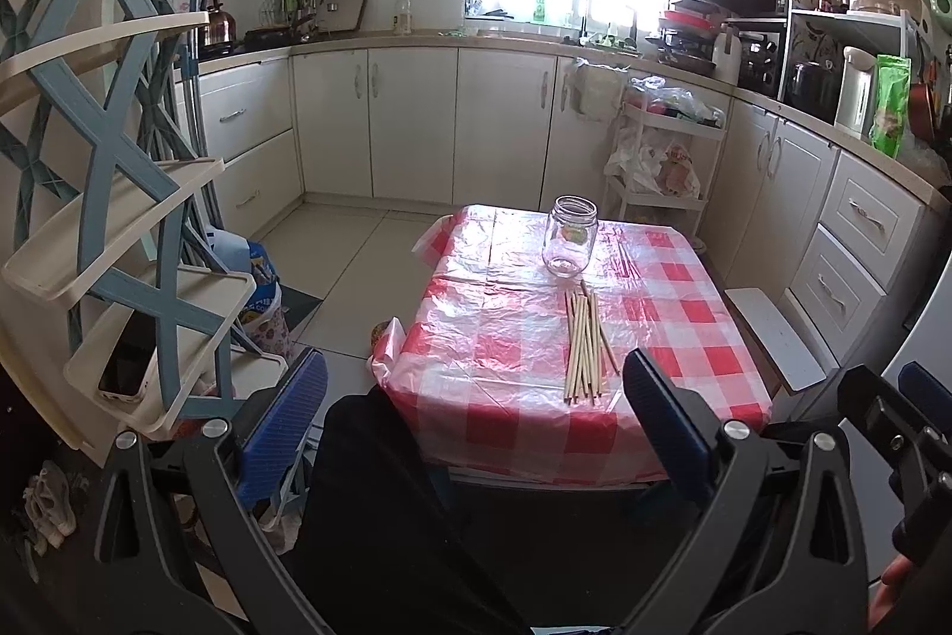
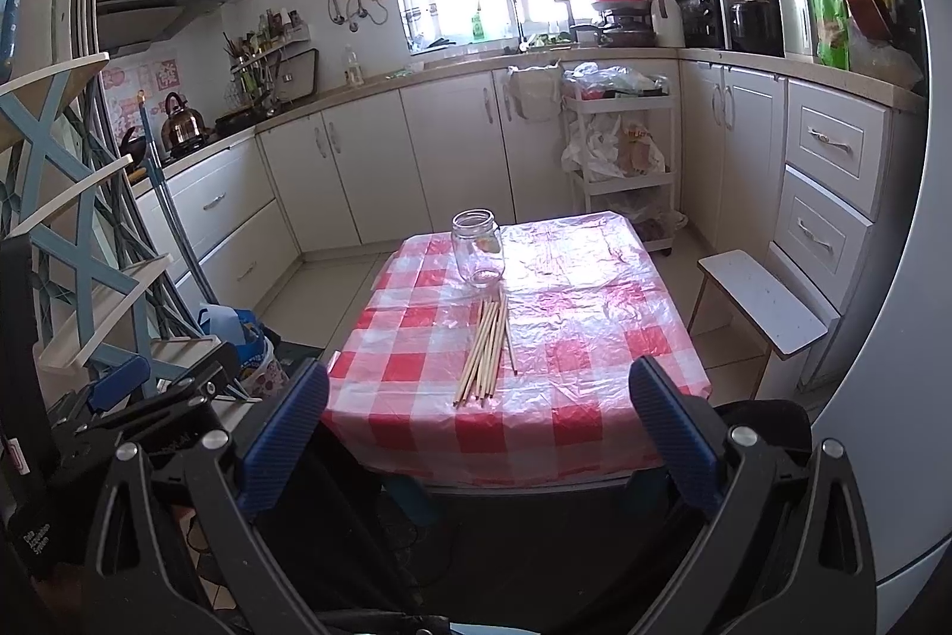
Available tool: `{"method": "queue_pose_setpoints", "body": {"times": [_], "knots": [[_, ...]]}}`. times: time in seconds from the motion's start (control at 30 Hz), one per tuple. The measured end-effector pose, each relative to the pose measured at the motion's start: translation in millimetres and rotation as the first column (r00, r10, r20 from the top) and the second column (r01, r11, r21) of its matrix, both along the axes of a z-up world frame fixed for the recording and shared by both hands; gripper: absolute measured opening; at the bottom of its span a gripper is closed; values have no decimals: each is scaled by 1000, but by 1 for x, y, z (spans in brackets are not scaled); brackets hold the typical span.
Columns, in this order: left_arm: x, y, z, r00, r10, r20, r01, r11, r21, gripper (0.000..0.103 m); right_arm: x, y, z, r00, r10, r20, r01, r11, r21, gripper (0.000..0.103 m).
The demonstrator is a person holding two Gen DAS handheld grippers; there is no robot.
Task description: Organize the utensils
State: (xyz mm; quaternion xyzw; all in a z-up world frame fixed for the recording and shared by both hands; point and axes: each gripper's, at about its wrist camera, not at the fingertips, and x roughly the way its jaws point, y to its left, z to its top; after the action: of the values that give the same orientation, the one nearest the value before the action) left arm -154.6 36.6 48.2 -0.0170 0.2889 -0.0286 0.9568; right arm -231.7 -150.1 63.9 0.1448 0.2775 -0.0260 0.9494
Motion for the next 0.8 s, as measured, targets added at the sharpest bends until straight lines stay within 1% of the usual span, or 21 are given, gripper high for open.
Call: {"method": "queue_pose_setpoints", "body": {"times": [0.8], "knots": [[-5, -3, -4, 1000, 2, -1, -2, 1000, -1, 96, 0, 1, -1, 1000, 2, 6, -2, 1000, -17, 97]]}}
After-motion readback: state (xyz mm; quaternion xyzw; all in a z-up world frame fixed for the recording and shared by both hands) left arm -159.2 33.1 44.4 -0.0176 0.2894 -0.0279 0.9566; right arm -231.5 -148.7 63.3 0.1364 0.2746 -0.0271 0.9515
